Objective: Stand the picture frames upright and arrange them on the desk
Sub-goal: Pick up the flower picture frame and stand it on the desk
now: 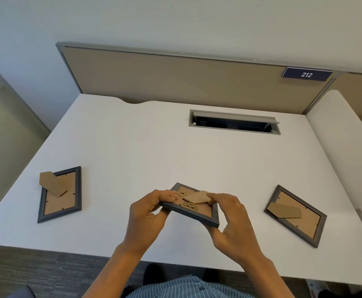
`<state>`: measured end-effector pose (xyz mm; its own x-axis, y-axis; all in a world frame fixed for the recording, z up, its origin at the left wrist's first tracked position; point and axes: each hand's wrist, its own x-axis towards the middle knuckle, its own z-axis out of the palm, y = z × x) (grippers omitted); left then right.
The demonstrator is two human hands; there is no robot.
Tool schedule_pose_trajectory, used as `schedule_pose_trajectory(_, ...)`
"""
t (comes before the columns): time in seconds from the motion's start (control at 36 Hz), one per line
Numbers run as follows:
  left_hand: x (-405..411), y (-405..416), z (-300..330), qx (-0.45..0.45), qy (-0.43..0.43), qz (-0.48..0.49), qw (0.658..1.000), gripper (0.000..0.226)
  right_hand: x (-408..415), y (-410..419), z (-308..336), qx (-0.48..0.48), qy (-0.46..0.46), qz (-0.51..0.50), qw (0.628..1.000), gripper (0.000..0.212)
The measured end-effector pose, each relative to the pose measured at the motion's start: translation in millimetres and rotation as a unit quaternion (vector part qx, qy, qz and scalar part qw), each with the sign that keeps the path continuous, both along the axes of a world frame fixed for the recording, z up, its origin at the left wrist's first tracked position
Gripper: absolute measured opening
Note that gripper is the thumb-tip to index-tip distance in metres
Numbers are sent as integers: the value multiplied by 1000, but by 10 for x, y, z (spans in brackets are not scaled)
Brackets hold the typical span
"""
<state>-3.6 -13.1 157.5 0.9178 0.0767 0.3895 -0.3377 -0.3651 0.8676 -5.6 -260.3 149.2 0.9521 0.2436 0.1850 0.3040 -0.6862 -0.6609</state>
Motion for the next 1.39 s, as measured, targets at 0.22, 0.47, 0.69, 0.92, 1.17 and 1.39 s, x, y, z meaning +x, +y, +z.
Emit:
schedule_pose_trajectory(0.22,-3,-84,11,8,7,1,1000,19,-58,5,11,-57,-28,-51,997,58)
schedule_pose_trajectory(0.47,8,-155,-76,18,22,-8,1000,19,-113,3,-50,-33,-1,-89,995,63)
schedule_pose_trajectory(0.69,49,-265,-110,28,30,-15,999,21,-94,-85,-112,100,123,-102,982,63)
schedule_pose_trajectory(0.92,106,-425,-144,46,60,-38,996,21,-40,-214,-79,246,215,-114,938,47)
schedule_pose_trajectory(1.17,329,-635,-153,51,119,-72,989,24,-21,-429,-30,402,224,-140,877,71)
schedule_pose_trajectory(1.39,661,-829,-246,55,150,-133,978,25,109,-582,-68,461,289,-172,821,40)
